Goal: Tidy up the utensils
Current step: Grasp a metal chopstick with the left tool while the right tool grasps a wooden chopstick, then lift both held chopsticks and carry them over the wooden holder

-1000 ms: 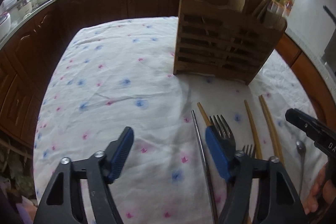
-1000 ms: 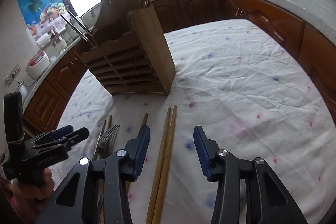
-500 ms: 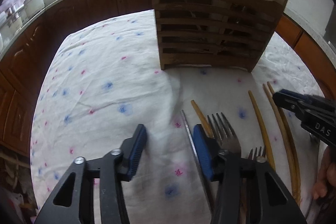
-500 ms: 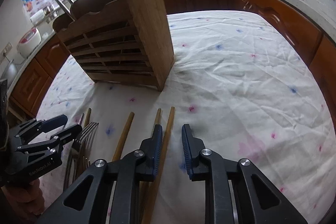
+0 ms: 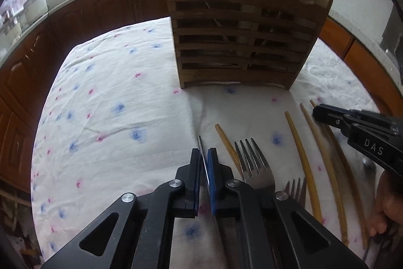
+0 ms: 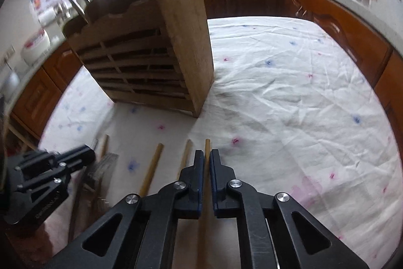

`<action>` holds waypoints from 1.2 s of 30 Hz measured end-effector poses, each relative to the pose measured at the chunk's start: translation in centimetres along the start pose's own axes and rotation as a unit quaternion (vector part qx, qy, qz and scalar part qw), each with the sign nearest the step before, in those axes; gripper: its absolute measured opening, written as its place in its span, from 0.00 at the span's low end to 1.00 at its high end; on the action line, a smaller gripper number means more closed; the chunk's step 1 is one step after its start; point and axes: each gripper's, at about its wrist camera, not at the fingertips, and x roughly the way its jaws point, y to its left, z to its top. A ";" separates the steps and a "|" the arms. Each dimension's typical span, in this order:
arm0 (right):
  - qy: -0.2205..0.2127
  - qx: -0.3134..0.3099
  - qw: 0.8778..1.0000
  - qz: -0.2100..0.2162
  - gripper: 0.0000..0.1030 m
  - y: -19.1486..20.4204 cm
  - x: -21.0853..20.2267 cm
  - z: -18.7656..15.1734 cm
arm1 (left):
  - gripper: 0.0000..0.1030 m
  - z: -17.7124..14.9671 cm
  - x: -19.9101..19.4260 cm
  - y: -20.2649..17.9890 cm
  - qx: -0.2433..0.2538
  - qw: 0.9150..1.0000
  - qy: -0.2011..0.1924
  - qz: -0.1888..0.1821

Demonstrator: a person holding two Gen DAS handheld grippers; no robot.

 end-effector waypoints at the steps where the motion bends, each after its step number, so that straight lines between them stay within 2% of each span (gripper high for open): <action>1: -0.005 0.003 1.000 0.006 0.05 0.1 -0.4 0.0 | 0.00 0.0 -0.4 0.3 -0.003 1.000 -0.003 -0.006; 9: -0.056 0.016 0.997 0.059 0.05 0.5 -5.4 0.2 | 0.00 -0.8 -4.8 2.1 -0.025 0.998 -0.028 -0.043; 14: -0.058 0.003 0.997 0.057 0.05 1.4 -6.2 0.3 | 0.01 -0.4 -4.3 2.7 -0.036 0.998 -0.001 -0.058; 18: -0.059 0.011 0.996 0.060 0.05 1.2 -6.6 -0.3 | 0.22 0.6 -1.8 1.9 -0.018 0.999 0.029 -0.035; 20: -0.060 0.014 0.996 0.059 0.05 0.9 -6.8 -0.7 | 0.22 0.9 -0.1 1.3 0.000 0.999 0.042 -0.016; 23: -0.062 0.020 0.996 0.060 0.05 0.4 -7.1 -1.0 | 0.21 1.2 0.5 0.1 0.028 0.999 0.037 0.002; 25: -0.063 0.024 0.996 0.060 0.05 0.1 -7.2 -1.1 | 0.13 1.3 0.7 -0.4 0.040 0.999 0.030 0.007; 28: -0.065 0.029 0.996 0.063 0.05 0.0 -7.3 -1.1 | 0.03 1.5 0.8 -0.8 0.047 0.998 0.028 0.006; 31: -0.067 0.028 0.995 0.066 0.05 0.2 -7.5 -1.1 | 0.02 1.1 0.1 -0.3 0.041 0.999 0.021 -0.001; 36: -0.079 0.021 0.994 0.075 0.05 0.8 -8.6 -1.0 | 0.02 0.1 -4.1 1.3 0.009 0.999 -0.016 -0.035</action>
